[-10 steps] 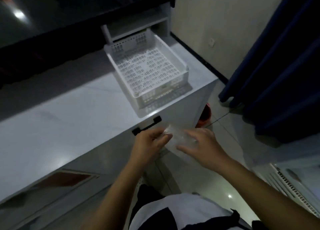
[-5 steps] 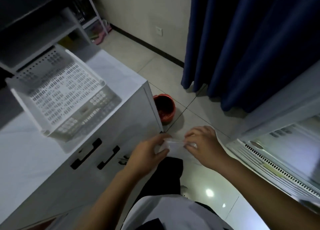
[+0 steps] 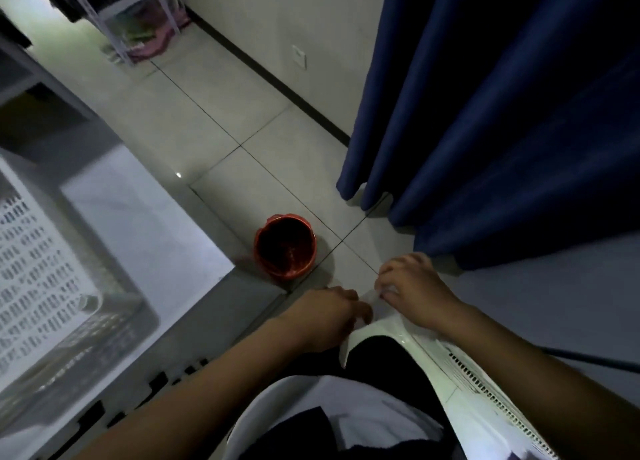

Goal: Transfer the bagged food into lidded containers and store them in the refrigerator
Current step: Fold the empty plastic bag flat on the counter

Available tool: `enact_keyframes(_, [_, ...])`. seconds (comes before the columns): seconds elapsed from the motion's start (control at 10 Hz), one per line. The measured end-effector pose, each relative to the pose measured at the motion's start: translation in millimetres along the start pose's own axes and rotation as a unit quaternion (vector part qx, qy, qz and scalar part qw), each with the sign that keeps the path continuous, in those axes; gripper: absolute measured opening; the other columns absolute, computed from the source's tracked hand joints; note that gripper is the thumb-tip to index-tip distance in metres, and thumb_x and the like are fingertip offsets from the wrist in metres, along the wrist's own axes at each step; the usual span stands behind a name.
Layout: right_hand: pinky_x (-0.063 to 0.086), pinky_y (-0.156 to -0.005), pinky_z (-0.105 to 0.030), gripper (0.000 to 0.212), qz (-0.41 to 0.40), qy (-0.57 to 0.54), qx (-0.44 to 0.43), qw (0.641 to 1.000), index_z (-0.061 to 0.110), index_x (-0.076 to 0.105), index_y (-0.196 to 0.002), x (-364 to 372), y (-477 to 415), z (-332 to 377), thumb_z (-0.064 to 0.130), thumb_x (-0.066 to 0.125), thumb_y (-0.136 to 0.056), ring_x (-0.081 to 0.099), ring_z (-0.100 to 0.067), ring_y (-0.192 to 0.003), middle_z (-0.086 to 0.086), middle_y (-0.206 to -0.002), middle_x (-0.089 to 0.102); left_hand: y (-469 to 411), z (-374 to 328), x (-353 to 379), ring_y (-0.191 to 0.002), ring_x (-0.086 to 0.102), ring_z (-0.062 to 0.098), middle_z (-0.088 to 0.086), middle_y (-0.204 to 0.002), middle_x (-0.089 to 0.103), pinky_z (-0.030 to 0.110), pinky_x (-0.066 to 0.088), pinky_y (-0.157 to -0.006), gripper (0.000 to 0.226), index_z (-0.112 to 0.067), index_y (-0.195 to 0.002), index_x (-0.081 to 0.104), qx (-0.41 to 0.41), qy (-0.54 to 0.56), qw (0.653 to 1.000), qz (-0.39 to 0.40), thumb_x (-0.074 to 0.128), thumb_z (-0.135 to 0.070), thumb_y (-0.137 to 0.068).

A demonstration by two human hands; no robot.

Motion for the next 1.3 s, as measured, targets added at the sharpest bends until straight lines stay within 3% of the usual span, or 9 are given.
enact_keyframes(0.1, [0.015, -0.111, -0.04, 0.03, -0.007, -0.022, 0.006, 1.0, 0.031, 0.066, -0.123, -14, -40, -19, 0.029, 0.057, -0.094, 0.038, -0.021, -0.134, 0.006, -0.14, 0.053, -29, 30, -13, -0.109, 0.059, 0.027, 0.004, -0.124, 0.062, 0.036, 0.046, -0.085, 0.034, -0.025, -0.132, 0.057, -0.062, 0.024, 0.998, 0.005, 0.049, -0.021, -0.1])
enact_keyframes(0.2, [0.012, -0.119, -0.046, 0.055, -0.022, -0.07, 0.019, 0.997, 0.029, 0.04, -0.148, -15, -85, -44, 0.028, 0.057, -0.095, 0.022, -0.019, -0.148, 0.003, -0.162, 0.028, -49, 73, -4, -0.113, 0.059, 0.028, 0.006, -0.128, 0.062, 0.037, 0.049, -0.091, 0.037, -0.024, -0.137, 0.053, -0.154, 0.068, 0.986, 0.015, 0.051, -0.029, -0.1])
enact_keyframes(0.3, [0.009, -0.12, -0.045, 0.059, 0.028, -0.125, 0.049, 0.991, 0.027, 0.032, -0.152, 5, -117, -68, 0.034, 0.054, -0.098, 0.017, -0.018, -0.151, 0.001, -0.164, 0.024, -60, 106, 8, -0.118, 0.057, 0.028, 0.007, -0.135, 0.06, 0.034, 0.045, -0.092, 0.043, -0.026, -0.142, 0.048, -0.236, 0.097, 0.967, 0.015, 0.052, -0.032, -0.099])
enact_keyframes(0.4, [0.01, -0.121, -0.047, 0.064, 0.134, -0.106, 0.072, 0.983, 0.028, 0.023, -0.156, 44, -141, -88, 0.049, 0.044, -0.1, 0.011, -0.019, -0.152, 0.002, -0.166, 0.015, -70, 147, 27, -0.124, 0.055, 0.028, 0.006, -0.142, 0.053, 0.038, 0.047, -0.1, 0.047, -0.027, -0.144, 0.047, -0.36, 0.168, 0.918, 0.009, 0.053, -0.033, -0.098])
enact_keyframes(0.6, [0.015, -0.12, -0.044, 0.064, 0.248, -0.065, 0.024, 0.966, 0.025, 0.022, -0.157, 81, -184, -105, 0.048, 0.042, -0.101, 0.015, -0.017, -0.151, 0.001, -0.166, 0.015, -93, 205, 68, -0.125, 0.052, 0.033, 0.011, -0.144, 0.051, 0.042, 0.045, -0.103, 0.051, -0.021, -0.144, 0.046, -0.49, 0.293, 0.82, -0.039, 0.055, -0.026, -0.094])
enact_keyframes(0.9, [0.027, -0.114, -0.042, 0.061, 0.261, -0.035, 0.077, 0.962, 0.028, 0.03, -0.153, 192, -293, -175, 0.047, 0.049, -0.098, 0.032, -0.026, -0.144, -0.002, -0.164, 0.023, -154, 341, 193, -0.128, 0.052, 0.036, 0.018, -0.142, 0.053, 0.04, 0.044, -0.103, 0.058, -0.013, -0.147, 0.045, -0.554, 0.383, 0.738, -0.038, 0.06, -0.02, -0.091])
enact_keyframes(1.0, [0.031, -0.114, -0.044, 0.061, 0.252, -0.055, 0.1, 0.961, 0.027, 0.032, -0.152, 231, -318, -189, 0.048, 0.049, -0.097, 0.033, -0.028, -0.143, 0.0, -0.164, 0.024, -178, 390, 232, -0.133, 0.045, 0.041, 0.021, -0.146, 0.048, 0.045, 0.041, -0.108, 0.062, -0.016, -0.151, 0.038, -0.551, 0.375, 0.745, -0.009, 0.058, -0.03, -0.094])
enact_keyframes(1.1, [0.028, -0.114, -0.046, 0.062, 0.247, -0.061, 0.111, 0.961, 0.029, 0.03, -0.153, 274, -341, -203, 0.048, 0.05, -0.097, 0.027, -0.03, -0.146, -0.001, -0.165, 0.019, -207, 443, 277, -0.149, 0.012, 0.042, 0.016, -0.165, 0.013, 0.053, 0.017, -0.12, 0.078, -0.035, -0.157, 0.018, -0.551, 0.338, 0.762, 0.043, 0.057, -0.052, -0.091])
enact_keyframes(1.3, [0.027, -0.114, -0.048, 0.064, 0.25, -0.056, 0.098, 0.962, 0.031, 0.024, -0.154, 302, -355, -193, 0.047, 0.048, -0.096, 0.022, -0.029, -0.147, -0.002, -0.165, 0.016, -237, 452, 297, -0.152, 0.003, 0.039, 0.011, -0.167, 0.006, 0.055, 0.007, -0.121, 0.082, -0.038, -0.156, 0.017, -0.541, 0.328, 0.774, 0.015, 0.056, -0.059, -0.088])
Point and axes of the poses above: each hand's wrist, its own y-axis away from the middle knuckle, its own x-axis out of the palm, z = x × y, the point moved 10 cm from there along -y, towards the middle knuckle
